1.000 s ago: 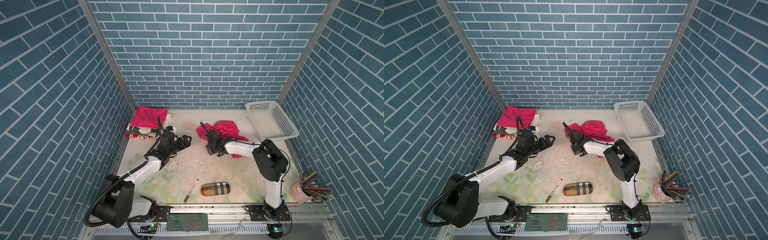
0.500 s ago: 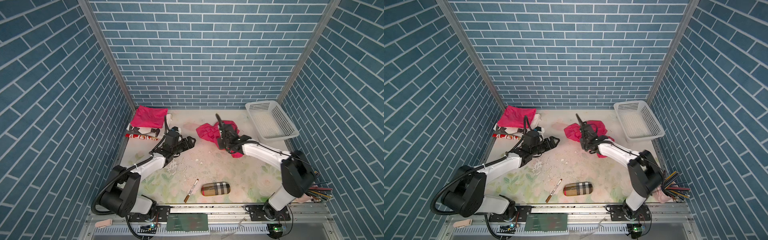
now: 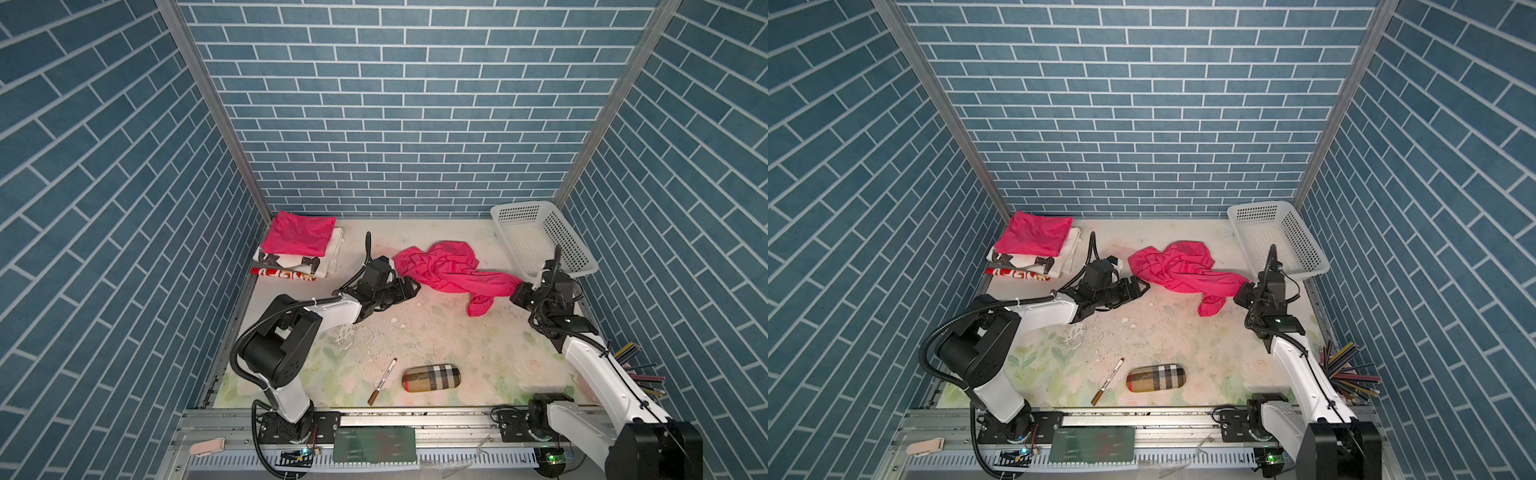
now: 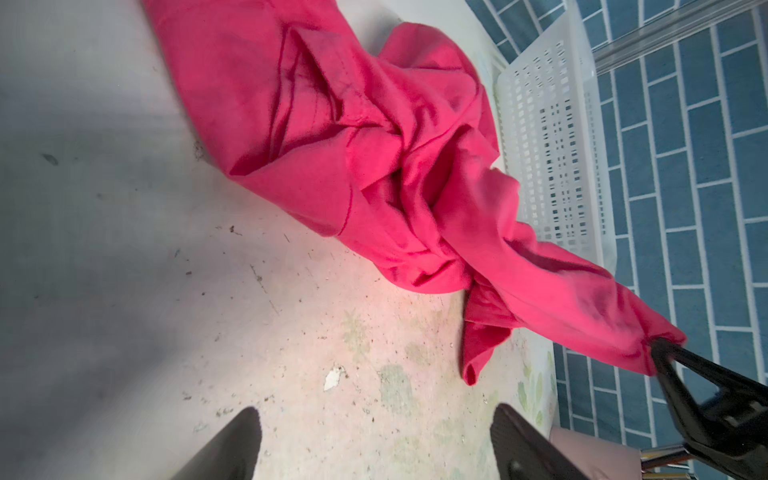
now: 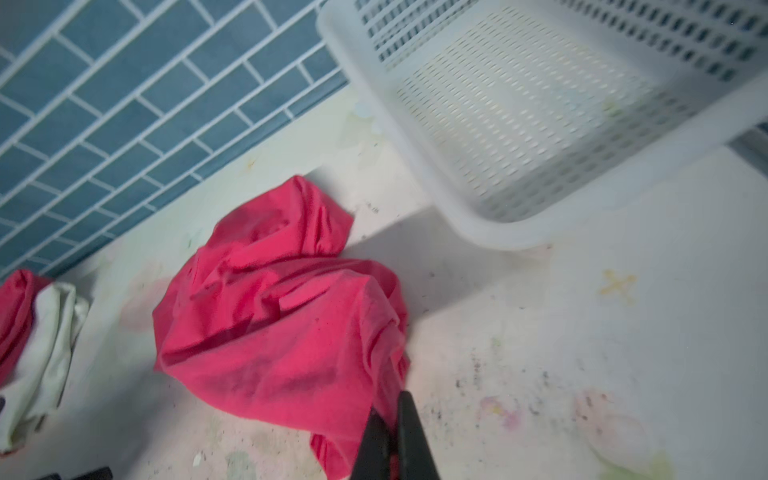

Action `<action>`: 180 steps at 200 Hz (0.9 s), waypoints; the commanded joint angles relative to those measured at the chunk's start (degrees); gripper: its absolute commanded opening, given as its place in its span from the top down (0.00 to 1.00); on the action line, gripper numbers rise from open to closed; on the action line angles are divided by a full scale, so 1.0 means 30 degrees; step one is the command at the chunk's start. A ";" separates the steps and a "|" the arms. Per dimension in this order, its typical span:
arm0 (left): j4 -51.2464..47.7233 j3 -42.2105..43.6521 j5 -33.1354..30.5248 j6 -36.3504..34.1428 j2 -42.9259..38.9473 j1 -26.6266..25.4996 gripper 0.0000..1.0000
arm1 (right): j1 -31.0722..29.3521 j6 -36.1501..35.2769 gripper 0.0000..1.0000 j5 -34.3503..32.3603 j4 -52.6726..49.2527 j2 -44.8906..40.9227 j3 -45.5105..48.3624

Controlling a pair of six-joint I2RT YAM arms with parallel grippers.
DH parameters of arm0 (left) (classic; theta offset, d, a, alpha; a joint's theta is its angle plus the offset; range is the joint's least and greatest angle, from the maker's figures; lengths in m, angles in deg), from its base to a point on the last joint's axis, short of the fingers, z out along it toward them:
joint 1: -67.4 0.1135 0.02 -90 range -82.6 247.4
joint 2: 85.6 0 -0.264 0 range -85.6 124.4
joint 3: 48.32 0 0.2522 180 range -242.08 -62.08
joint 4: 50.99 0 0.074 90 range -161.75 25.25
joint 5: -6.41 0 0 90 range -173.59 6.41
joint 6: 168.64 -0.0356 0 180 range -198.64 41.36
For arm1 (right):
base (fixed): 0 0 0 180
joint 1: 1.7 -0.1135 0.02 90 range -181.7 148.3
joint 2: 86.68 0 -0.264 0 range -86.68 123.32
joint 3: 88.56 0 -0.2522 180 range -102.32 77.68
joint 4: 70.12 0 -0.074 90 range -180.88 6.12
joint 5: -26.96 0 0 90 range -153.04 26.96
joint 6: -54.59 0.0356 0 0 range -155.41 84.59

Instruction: Fold and stack the t-shirts

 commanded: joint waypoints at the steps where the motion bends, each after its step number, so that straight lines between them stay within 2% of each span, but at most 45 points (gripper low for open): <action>1: 0.0203 -0.0881 -0.0292 0.0460 0.0678 -0.0002 0.12 | 0.1722 0.1083 1.00 0.1061 -0.0004 -0.0949 -0.0521; 26: -0.0458 -0.2321 -0.0919 -0.0063 0.1650 -0.0016 0.12 | 0.3126 0.1215 1.00 0.1332 -0.0101 -0.1450 -0.1062; 59: -0.1925 -0.4694 -0.1646 -0.1086 0.3306 -0.0016 0.12 | 0.5392 0.1568 1.00 0.3259 -0.0022 -0.0777 -0.2699; 78: -0.2310 -0.5719 -0.1706 -0.1330 0.3869 0.0000 0.12 | 0.5994 0.1554 1.00 0.3162 -0.0132 -0.0794 -0.3465; 138: -0.1492 -0.7328 -0.0295 0.0206 0.5087 0.0101 0.12 | 0.6298 0.1407 1.00 0.3634 0.0291 -0.0635 -0.3491; 180: -0.2565 -0.9558 -0.0416 0.0211 0.7170 -0.0366 0.12 | 0.6289 0.1510 1.00 0.4703 0.1159 -0.0781 -0.2597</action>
